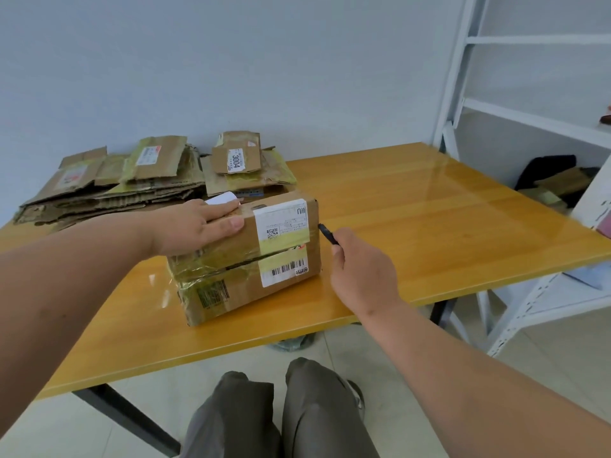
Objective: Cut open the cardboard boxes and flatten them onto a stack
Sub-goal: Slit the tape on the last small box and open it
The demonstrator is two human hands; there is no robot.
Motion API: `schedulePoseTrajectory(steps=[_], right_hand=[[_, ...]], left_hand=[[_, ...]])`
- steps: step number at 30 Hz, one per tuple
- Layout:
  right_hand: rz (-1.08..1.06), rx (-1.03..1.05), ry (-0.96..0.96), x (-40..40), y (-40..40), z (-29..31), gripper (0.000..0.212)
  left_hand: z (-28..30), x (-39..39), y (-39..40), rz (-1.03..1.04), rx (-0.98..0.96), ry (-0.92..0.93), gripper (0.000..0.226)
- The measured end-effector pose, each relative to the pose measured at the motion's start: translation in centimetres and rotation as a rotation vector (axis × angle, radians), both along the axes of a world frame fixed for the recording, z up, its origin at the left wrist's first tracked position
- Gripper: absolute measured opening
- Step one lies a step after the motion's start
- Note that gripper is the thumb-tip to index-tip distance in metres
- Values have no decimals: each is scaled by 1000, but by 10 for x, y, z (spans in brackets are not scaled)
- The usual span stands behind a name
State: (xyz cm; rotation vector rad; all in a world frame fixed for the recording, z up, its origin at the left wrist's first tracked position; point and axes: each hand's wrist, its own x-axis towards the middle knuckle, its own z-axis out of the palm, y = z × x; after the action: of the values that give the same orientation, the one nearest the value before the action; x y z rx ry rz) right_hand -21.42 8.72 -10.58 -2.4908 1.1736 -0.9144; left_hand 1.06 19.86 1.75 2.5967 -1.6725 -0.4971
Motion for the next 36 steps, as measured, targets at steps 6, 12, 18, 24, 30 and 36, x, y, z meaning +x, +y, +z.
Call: schedulePoseTrajectory(steps=[6, 12, 18, 24, 30, 36], right_hand=[[66, 25, 202, -17, 6, -10, 12], [53, 83, 364, -25, 3, -3, 14], [-107, 201, -21, -25, 2, 6, 11], [154, -22, 0, -2, 32, 12, 21], [152, -127, -130, -11, 45, 7, 18], [140, -211, -112, -17, 41, 7, 13]], left_hand=[[2, -8, 2, 34, 12, 15, 83], [8, -13, 5, 166, 6, 71, 85], [4, -19, -14, 407, -66, 170, 68], [32, -46, -23, 442, 121, 217, 85], [24, -56, -36, 454, 96, 182, 81], [20, -66, -34, 476, 27, 230, 72]])
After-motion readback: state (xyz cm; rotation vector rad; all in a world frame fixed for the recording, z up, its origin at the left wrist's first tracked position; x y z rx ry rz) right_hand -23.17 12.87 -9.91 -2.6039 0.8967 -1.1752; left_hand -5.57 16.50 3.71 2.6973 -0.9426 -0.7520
